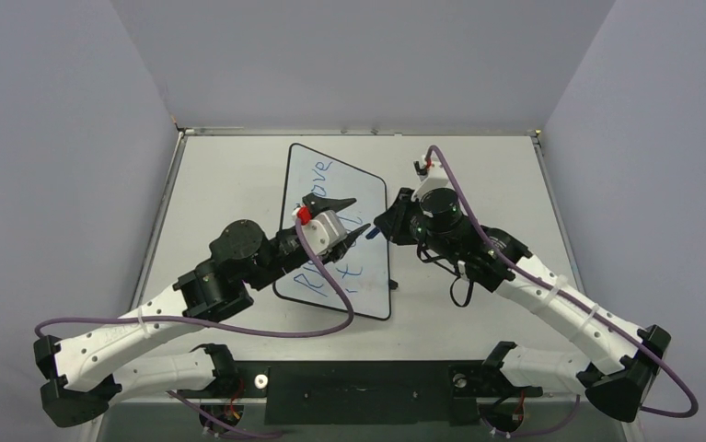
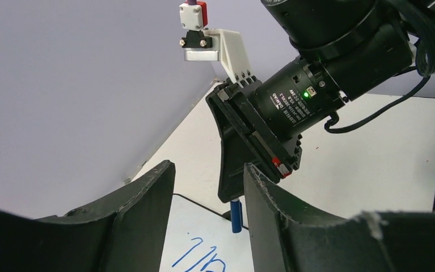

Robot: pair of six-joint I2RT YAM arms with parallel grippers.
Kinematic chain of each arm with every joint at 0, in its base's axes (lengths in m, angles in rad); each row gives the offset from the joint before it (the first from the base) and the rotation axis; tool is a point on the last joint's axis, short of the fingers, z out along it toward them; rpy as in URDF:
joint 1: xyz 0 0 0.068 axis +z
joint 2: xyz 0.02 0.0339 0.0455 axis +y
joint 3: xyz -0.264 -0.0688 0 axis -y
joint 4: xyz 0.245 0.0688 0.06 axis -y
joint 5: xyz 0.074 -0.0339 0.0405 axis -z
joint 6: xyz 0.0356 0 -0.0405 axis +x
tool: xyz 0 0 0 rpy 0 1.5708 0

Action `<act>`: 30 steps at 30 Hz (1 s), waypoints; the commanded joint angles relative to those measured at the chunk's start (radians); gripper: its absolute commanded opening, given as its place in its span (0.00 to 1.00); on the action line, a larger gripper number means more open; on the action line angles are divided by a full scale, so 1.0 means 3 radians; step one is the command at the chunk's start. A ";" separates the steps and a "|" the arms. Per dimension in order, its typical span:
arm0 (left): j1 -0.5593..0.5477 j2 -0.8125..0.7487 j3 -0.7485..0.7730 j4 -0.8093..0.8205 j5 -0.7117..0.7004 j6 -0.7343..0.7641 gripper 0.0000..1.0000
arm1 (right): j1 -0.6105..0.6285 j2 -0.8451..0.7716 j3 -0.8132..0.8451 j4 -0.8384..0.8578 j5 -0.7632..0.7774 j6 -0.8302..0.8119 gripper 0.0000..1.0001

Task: Write a sentence on the whiteboard
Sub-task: Put down the whiteboard marker at the center of the board.

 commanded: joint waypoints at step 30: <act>0.1768 -0.0155 0.0384 -0.1741 -0.1138 -0.1549 0.59 | -0.1653 0.1083 -0.0641 -0.0132 -0.0159 -0.0762 0.00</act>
